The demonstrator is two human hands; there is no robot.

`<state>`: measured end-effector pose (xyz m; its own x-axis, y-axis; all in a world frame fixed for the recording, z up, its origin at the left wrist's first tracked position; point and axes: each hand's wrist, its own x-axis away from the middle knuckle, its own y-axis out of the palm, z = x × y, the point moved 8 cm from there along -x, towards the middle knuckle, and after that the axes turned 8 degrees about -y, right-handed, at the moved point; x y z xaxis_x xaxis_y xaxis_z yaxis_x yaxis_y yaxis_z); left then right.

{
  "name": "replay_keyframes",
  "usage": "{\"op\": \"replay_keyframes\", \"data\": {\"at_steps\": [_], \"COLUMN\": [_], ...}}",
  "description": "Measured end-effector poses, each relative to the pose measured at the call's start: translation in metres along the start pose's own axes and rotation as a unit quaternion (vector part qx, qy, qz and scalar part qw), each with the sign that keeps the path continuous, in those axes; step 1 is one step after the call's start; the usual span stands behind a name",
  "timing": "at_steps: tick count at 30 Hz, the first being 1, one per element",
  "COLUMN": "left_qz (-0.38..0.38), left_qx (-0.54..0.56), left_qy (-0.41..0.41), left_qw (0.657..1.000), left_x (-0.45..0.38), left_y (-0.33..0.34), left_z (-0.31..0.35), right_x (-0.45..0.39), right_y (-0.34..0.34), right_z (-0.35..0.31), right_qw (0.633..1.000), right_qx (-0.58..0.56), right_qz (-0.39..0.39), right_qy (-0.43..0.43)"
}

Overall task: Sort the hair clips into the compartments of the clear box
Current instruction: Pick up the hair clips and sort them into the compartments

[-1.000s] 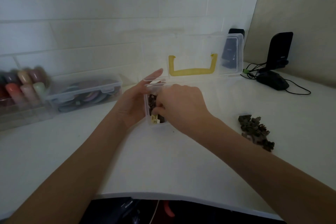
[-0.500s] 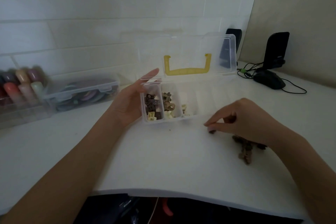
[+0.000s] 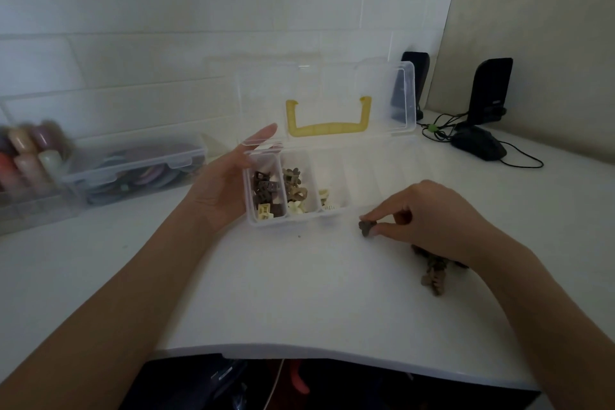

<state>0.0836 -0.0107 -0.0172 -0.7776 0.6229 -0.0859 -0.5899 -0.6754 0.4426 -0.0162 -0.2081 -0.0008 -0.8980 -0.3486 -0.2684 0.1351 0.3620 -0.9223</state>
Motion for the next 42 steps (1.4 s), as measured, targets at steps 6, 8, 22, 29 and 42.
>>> {"op": "replay_keyframes", "data": {"at_steps": [6,8,22,29,42], "left_qz": [-0.003,-0.004,-0.010,-0.012,0.007], "left_qx": [-0.001,0.002,-0.014,-0.005,0.004], "left_qy": [0.002,0.006,0.014,0.032,0.020], "left_qw": [1.000,1.000,1.000,0.999,1.000], "left_x": [0.002,0.002,0.003,0.002,-0.002], "left_y": [0.000,0.001,0.004,0.002,-0.008], "left_z": [0.001,0.002,0.002,0.004,0.000], "right_x": [0.000,-0.002,-0.077,-0.081,0.019], "right_y": [-0.012,-0.018,-0.017,-0.009,-0.058], "right_z": [-0.023,-0.026,-0.094,-0.086,0.016], "right_qw": [0.970,0.962,0.973,0.974,0.919], "right_qx": [-0.210,-0.227,0.159,0.184,-0.004], "right_qz": [0.076,0.113,0.137,0.125,0.379], "right_qy": [-0.093,-0.104,-0.100,-0.052,0.108]}}
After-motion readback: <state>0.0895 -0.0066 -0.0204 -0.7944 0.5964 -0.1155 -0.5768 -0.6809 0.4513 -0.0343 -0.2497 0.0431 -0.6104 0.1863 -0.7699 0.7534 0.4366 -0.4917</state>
